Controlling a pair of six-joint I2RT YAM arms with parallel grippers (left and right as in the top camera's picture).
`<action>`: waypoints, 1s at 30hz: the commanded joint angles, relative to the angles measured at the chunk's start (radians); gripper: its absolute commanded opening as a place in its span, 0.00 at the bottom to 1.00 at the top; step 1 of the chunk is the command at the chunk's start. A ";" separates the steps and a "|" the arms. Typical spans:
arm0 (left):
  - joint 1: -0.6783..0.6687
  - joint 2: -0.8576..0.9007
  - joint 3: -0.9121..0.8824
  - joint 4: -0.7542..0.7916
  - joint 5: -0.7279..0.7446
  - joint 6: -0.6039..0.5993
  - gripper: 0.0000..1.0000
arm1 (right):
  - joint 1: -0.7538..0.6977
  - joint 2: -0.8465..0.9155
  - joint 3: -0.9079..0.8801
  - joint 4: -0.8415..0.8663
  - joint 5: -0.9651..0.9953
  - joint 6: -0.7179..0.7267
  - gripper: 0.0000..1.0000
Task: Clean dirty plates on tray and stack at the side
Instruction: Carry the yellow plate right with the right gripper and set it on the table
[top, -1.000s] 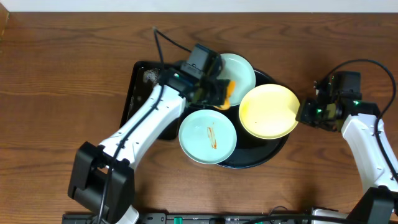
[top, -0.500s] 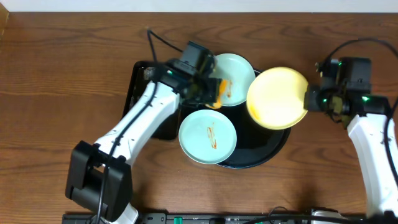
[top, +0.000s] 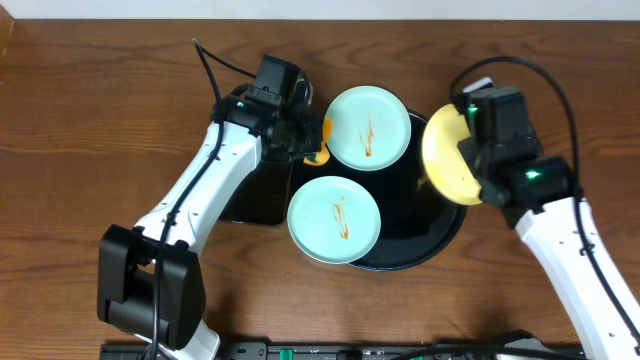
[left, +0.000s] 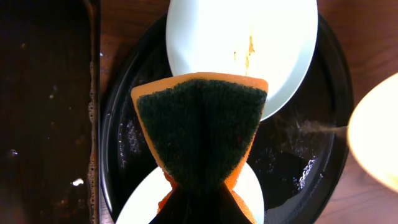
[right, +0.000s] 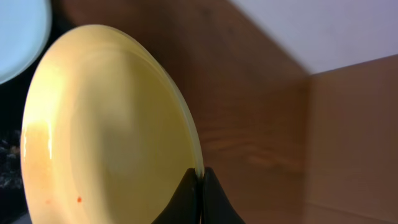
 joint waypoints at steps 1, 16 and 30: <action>0.002 0.001 0.006 -0.001 -0.002 0.006 0.07 | 0.087 -0.004 0.013 0.034 0.263 -0.050 0.01; 0.002 0.002 0.006 -0.001 -0.002 0.006 0.07 | 0.277 0.003 0.013 0.100 0.406 -0.050 0.01; 0.002 0.002 0.006 -0.002 -0.001 0.006 0.08 | 0.294 0.036 0.013 0.280 0.484 -0.128 0.01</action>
